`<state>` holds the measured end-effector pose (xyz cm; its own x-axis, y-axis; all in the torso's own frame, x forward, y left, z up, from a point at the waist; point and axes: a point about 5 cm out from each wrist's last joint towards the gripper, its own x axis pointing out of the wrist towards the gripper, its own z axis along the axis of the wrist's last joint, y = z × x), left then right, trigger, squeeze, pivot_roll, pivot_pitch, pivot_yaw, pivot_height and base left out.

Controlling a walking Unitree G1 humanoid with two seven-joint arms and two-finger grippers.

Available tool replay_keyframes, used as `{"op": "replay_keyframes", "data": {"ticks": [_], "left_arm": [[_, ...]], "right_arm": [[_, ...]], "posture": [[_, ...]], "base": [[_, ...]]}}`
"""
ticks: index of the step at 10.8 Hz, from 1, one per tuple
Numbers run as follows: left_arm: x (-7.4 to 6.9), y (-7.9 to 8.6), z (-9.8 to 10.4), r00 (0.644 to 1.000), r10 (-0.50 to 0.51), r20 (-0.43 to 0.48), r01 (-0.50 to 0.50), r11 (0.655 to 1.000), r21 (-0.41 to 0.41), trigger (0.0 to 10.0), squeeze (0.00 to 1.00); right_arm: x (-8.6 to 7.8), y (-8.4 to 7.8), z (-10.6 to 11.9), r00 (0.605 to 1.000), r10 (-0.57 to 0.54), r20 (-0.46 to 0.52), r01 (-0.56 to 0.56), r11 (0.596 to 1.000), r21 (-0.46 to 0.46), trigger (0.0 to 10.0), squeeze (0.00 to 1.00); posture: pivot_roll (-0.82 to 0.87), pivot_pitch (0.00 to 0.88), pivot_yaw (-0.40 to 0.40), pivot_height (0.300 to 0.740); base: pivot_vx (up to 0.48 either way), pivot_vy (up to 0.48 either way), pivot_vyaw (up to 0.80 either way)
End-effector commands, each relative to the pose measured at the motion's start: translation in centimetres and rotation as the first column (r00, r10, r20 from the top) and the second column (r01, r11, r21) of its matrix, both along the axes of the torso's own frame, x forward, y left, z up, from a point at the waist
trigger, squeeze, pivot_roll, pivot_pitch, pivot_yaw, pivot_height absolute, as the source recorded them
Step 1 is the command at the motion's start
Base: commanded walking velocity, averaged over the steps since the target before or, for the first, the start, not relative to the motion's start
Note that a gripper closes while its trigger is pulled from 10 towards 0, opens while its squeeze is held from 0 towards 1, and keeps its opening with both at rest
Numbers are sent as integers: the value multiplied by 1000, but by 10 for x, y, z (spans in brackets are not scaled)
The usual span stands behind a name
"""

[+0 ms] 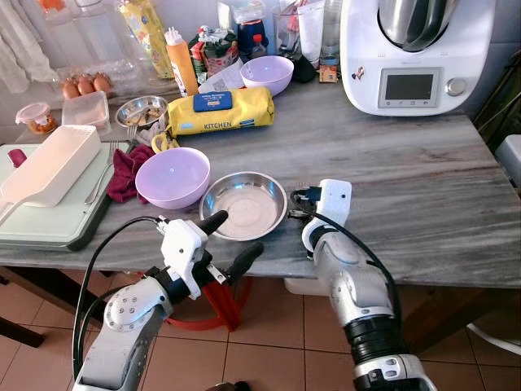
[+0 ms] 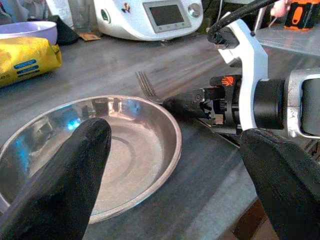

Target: Setting the table

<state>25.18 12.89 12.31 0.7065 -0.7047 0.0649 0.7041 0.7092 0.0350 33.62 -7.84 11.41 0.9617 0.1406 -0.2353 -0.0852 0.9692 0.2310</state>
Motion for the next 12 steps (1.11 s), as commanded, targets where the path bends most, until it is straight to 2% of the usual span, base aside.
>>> {"op": "replay_keyframes", "data": {"ticks": [1, 2, 3, 4, 9, 12], "left_arm": [[0, 1, 0, 1000, -3, -1, 3, 1000, 7, 10000, 0], [0, 0, -1, 1000, -4, -3, 4, 1000, 8, 10000, 0], [0, 0, -1, 1000, -4, -4, 4, 1000, 10, 10000, 0], [0, 0, -1, 1000, -2, -4, 2, 1000, 11, 10000, 0], [2, -1, -2, 1000, -2, -3, 3, 1000, 12, 10000, 0], [2, -1, -3, 1000, -4, 0, 4, 1000, 12, 10000, 0]], "right_arm": [[0, 9, 0, 1000, 21, -10, -21, 1000, 19, 10000, 0], [1, 9, -2, 1000, 23, -16, -22, 999, 24, 10000, 0], [1, 8, -2, 1000, 23, -17, -23, 999, 24, 10000, 145], [0, 8, -4, 999, 26, -22, -25, 999, 24, 10000, 1000], [0, 5, -6, 1000, 22, -22, -21, 1000, 17, 10000, 1000], [0, -2, 4, 999, 13, 51, -12, 1000, -16, 10000, 1000]], "posture": [[-57, 115, 104, 740], [-56, 115, 101, 740], [-56, 114, 101, 740], [-56, 112, 100, 740], [-57, 105, 99, 740], [-56, 99, 98, 740]], "base": [[0, 0, 0], [0, 0, 0], [0, 0, 0], [0, 0, 0], [0, 0, 0], [0, 0, 0]]}}
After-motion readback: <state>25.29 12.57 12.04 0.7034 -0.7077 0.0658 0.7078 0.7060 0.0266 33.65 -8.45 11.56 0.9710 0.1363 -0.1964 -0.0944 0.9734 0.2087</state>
